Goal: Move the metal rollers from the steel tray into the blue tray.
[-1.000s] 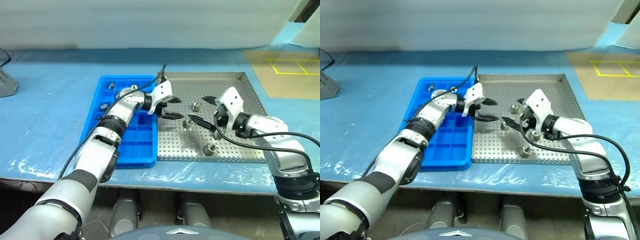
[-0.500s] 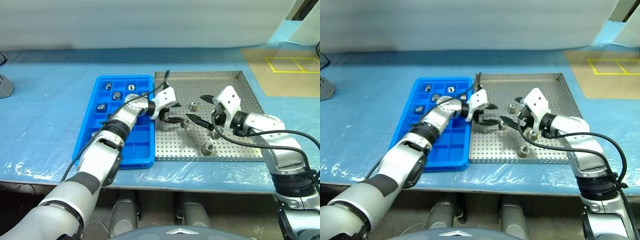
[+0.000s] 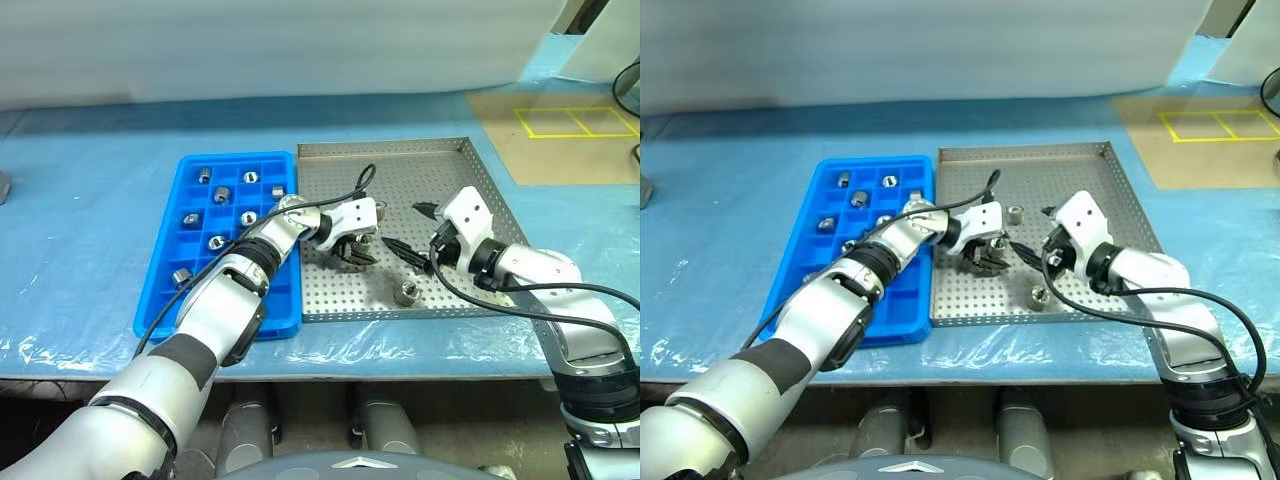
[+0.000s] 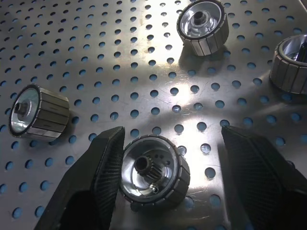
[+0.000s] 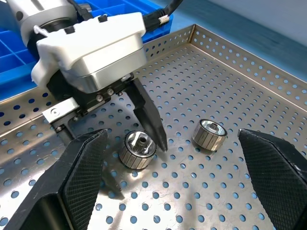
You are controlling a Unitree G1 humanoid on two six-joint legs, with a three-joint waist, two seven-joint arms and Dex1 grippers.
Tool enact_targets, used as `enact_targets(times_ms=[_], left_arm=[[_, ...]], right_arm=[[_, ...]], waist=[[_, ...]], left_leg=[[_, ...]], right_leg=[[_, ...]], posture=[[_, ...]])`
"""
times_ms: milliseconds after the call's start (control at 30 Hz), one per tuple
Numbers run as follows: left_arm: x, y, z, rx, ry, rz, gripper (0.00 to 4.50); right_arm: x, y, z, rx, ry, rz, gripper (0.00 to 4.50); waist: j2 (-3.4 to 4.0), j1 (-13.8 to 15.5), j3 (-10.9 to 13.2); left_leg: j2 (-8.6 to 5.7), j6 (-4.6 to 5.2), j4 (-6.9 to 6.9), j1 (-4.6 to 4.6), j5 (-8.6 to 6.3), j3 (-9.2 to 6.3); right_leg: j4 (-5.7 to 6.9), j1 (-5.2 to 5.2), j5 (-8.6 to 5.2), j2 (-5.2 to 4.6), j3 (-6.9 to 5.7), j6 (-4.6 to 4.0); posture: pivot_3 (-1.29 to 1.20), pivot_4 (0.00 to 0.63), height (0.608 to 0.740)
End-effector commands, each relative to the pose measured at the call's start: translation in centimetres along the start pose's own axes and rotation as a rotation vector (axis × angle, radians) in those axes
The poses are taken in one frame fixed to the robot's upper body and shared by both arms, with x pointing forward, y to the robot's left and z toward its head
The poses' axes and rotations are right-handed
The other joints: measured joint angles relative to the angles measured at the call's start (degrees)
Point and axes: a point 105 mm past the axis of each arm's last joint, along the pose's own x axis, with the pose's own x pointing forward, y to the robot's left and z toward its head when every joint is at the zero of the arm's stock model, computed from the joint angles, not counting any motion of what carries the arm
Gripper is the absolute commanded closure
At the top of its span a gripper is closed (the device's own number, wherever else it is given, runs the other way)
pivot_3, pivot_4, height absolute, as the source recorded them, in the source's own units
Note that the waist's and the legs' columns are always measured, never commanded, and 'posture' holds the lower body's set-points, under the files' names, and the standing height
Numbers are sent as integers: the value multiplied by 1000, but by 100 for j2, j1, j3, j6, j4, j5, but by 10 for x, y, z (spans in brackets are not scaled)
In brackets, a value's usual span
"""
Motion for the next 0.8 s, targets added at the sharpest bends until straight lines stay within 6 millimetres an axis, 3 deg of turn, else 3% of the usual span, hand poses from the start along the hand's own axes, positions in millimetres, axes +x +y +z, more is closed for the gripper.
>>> enact_targets(times_ms=[33, 500, 600, 700, 800], left_arm=[[-1, 7, 8, 45, 6, 29, 1116], [5, 10, -3, 22, 66, 94, 1116], [4, 9, -4, 14, 59, 91, 1719], [3, 14, -12, 15, 107, 143, 2608], [3, 9, -12, 14, 90, 103, 2617]], right_arm=[[-6, -3, 13, -21, -45, -32, 0], [-5, -4, 12, -32, -40, -46, 0], [-5, -5, 12, -33, -40, -49, 0], [-4, -5, 12, -34, -40, -49, 0], [-4, -5, 12, -35, -39, -49, 0]], waist=[[0, -2, 0], [-1, -77, 0], [-1, -106, 0], [-1, -121, 0], [-1, -122, 1]], left_leg=[[0, 1, 0, -1, 0, 0], [-1, 2, 1, -3, -1, 0], [-1, 2, 3, -3, -1, 0], [-1, 2, 3, -2, -1, 0], [-1, 1, 3, -1, -2, -1]], right_leg=[[-1, 0, 0, 0, 0, 0], [-3, 0, -1, 0, 0, 1], [-4, 2, -1, 0, 0, 2], [-4, 1, -2, 0, 0, 3], [-4, 1, -4, 0, 0, 6]], posture=[[-457, 150, 740], [-459, 150, 740], [-456, 150, 740], [-453, 150, 740], [-453, 150, 740]])
